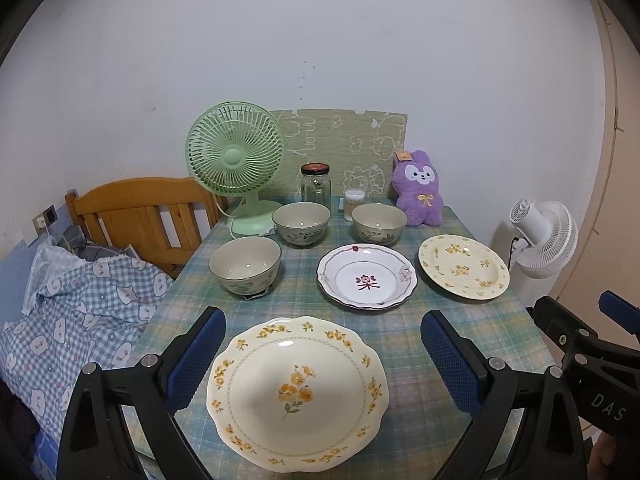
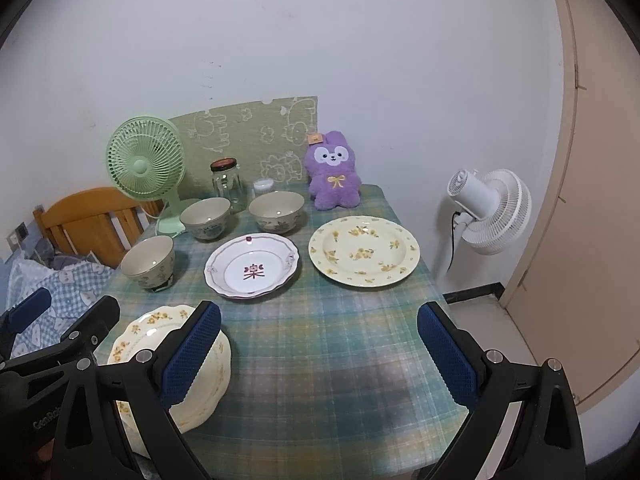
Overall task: Organize plates and bowls
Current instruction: 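Move both grippers toward the large yellow-flower plate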
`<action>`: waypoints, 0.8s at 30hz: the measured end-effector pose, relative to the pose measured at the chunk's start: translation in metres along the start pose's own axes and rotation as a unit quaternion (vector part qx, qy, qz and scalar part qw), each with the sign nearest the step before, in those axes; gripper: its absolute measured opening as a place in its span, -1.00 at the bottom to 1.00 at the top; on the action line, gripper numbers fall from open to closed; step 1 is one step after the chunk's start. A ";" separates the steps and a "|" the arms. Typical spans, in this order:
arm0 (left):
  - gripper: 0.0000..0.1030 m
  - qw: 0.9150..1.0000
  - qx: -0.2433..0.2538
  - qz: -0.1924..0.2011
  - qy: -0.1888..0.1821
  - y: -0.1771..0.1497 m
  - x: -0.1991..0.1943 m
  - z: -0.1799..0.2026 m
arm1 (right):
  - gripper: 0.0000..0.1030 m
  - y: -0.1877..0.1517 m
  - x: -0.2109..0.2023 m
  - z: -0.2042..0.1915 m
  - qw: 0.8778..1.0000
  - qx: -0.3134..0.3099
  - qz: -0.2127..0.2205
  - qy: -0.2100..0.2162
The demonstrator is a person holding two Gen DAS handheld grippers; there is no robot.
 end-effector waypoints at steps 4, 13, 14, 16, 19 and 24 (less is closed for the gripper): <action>0.91 1.000 0.001 0.002 0.001 0.001 -0.001 0.000 | 0.94 -0.001 -0.001 0.001 1.000 0.000 0.001 0.000; 0.89 1.000 0.003 0.004 0.001 0.002 -0.002 0.001 | 0.94 -0.003 -0.003 0.000 1.000 0.002 0.002 0.004; 0.89 1.000 0.002 0.004 0.001 0.002 -0.002 0.001 | 0.94 -0.003 -0.003 0.000 1.000 0.002 0.002 0.004; 0.88 1.000 0.002 0.005 0.001 0.002 -0.002 0.001 | 0.94 -0.003 -0.003 0.000 1.000 0.001 0.002 0.004; 0.88 1.000 0.002 0.004 0.002 0.002 -0.002 0.001 | 0.94 -0.003 -0.003 0.000 1.000 0.001 0.002 0.004; 0.88 1.000 0.001 0.005 0.003 0.002 -0.003 0.002 | 0.94 -0.001 -0.002 0.000 1.000 -0.001 0.001 0.007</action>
Point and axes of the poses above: each gripper's, at about its wrist camera, not at the fingertips, and x roughly the way its jaws point, z to its right, y to its top, the point moved 6 cm from there along x, roughly the way its jaws point, and after that the axes turned 3 degrees about -y, right-handed, at the moved point
